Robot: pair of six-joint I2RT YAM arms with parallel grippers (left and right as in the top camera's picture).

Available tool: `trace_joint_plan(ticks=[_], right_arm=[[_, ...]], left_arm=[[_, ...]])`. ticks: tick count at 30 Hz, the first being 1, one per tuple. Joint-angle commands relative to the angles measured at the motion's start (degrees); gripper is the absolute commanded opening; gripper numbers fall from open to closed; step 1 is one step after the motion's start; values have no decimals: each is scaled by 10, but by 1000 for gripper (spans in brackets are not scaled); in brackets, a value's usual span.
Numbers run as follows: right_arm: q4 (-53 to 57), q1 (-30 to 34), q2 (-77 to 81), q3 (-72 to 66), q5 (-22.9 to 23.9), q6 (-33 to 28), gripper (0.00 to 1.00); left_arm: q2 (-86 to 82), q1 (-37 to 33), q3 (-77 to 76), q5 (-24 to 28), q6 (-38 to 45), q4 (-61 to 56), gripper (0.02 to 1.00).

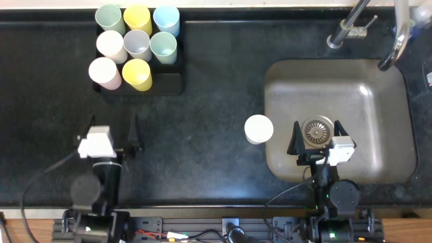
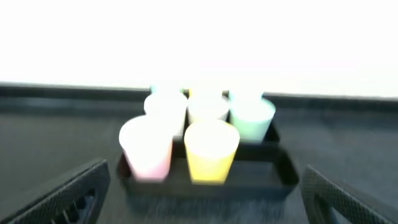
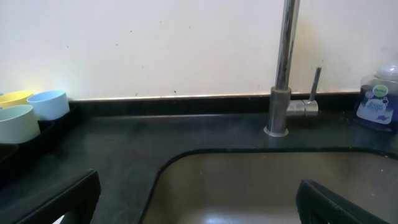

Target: Store Cups

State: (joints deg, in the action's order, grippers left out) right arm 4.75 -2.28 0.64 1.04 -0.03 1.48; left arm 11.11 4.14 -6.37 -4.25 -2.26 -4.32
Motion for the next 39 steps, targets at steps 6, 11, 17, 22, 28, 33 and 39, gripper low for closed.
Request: trace_joint_plan(ticks=[6, 11, 17, 22, 28, 33, 39], right_arm=[[-3, 1, -4, -8, -4, -2, 998], [-3, 1, -4, -8, -4, -2, 998], [-3, 1, -4, -8, -4, -2, 998], [-3, 1, -4, -8, -4, -2, 998], [-3, 1, -4, -8, -4, -2, 998], [-3, 1, -4, -8, -4, -2, 996], [-3, 1, -4, -8, -4, -2, 998]], left_arm=[[-110, 1, 59, 18, 23, 70, 998], [-110, 1, 59, 18, 23, 90, 998], [-110, 1, 59, 18, 23, 90, 998], [-110, 1, 59, 18, 23, 90, 998], [-110, 1, 59, 18, 23, 90, 998], [-110, 1, 59, 18, 23, 90, 998], [-110, 1, 59, 18, 23, 90, 998]])
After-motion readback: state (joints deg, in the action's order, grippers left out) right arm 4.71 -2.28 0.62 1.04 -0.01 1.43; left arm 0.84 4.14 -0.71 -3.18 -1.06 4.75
